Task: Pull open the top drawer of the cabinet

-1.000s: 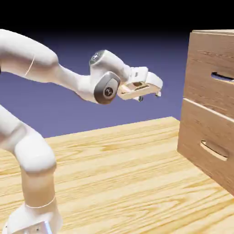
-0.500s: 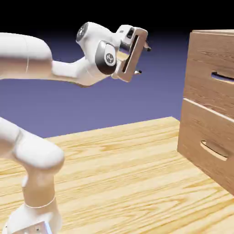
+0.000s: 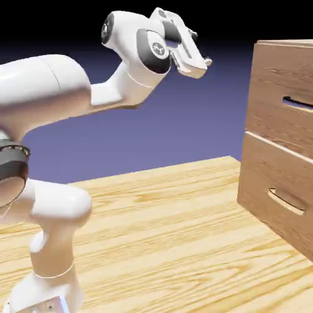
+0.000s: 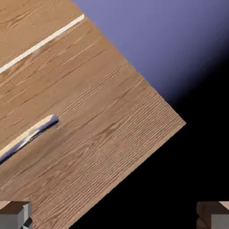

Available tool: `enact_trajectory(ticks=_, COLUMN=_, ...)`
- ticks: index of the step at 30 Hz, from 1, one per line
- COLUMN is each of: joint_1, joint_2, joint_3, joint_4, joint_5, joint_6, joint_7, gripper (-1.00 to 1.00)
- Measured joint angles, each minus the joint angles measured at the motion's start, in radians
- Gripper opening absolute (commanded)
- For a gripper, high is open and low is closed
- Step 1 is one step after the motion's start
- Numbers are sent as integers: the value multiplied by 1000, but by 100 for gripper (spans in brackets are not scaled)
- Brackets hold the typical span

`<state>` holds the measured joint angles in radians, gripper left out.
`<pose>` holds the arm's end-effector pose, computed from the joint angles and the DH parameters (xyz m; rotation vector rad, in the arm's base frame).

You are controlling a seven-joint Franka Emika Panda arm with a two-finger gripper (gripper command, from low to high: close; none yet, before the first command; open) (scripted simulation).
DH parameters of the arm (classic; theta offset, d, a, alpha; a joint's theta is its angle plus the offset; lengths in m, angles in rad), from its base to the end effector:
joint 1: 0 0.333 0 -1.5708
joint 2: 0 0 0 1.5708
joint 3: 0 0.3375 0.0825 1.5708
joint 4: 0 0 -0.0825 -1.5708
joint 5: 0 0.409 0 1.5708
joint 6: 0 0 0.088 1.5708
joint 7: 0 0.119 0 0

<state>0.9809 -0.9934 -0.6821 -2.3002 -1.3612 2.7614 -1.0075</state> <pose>0.3872 0.0015 0.7331 0.9818 1.5737 1.1203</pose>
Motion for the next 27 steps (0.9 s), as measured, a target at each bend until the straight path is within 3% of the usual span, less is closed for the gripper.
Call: enact_trajectory(ticks=27, joint_1=651, joint_2=-284, joint_3=-458, joint_4=342, joint_5=-914, joint_6=-185, joint_7=-1174, gripper=0)
